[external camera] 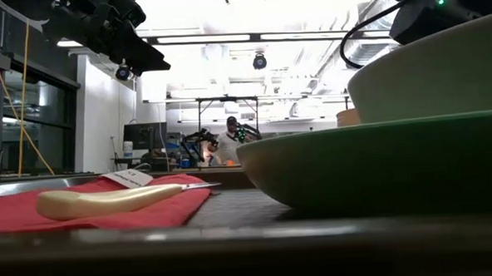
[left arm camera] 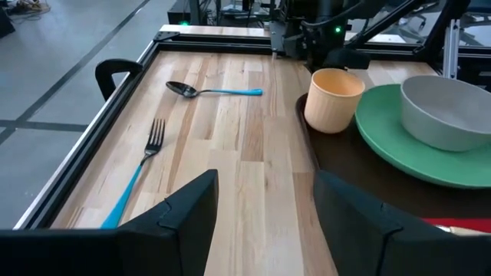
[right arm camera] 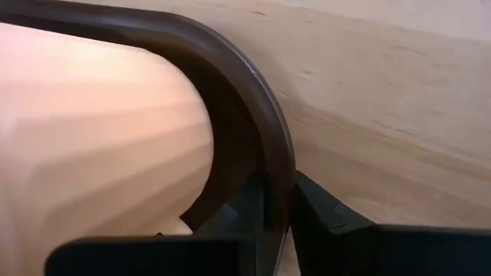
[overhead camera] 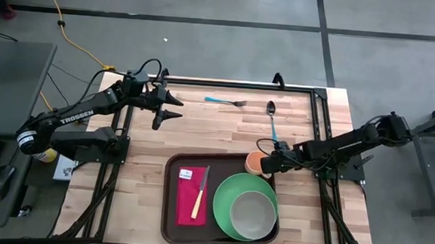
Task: Set up tray
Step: Adjust the brown tray
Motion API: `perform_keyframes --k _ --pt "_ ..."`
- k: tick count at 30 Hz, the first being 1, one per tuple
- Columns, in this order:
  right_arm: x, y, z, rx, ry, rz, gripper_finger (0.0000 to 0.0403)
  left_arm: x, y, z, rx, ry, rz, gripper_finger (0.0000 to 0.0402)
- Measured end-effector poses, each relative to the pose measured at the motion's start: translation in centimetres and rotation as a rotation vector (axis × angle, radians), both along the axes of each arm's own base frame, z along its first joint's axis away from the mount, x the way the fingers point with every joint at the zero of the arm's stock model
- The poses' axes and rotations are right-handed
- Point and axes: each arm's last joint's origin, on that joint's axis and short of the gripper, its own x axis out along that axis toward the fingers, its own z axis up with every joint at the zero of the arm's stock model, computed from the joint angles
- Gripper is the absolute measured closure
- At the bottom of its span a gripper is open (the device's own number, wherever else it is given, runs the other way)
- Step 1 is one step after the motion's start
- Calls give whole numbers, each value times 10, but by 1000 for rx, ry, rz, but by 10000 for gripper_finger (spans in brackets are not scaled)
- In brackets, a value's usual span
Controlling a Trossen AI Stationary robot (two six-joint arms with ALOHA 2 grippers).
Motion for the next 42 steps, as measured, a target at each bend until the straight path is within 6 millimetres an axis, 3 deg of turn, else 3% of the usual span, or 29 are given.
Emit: perform_keyframes --k 21,33,42 --pt "-19 35 6 25 132 -65 386 0 0 0 -14 -1 5 158" --pt "-30 43 6 34 227 -60 377 0 0 0 -21 -1 8 158" --pt "-32 42 9 22 228 -14 344 0 0 0 -17 -1 7 158"
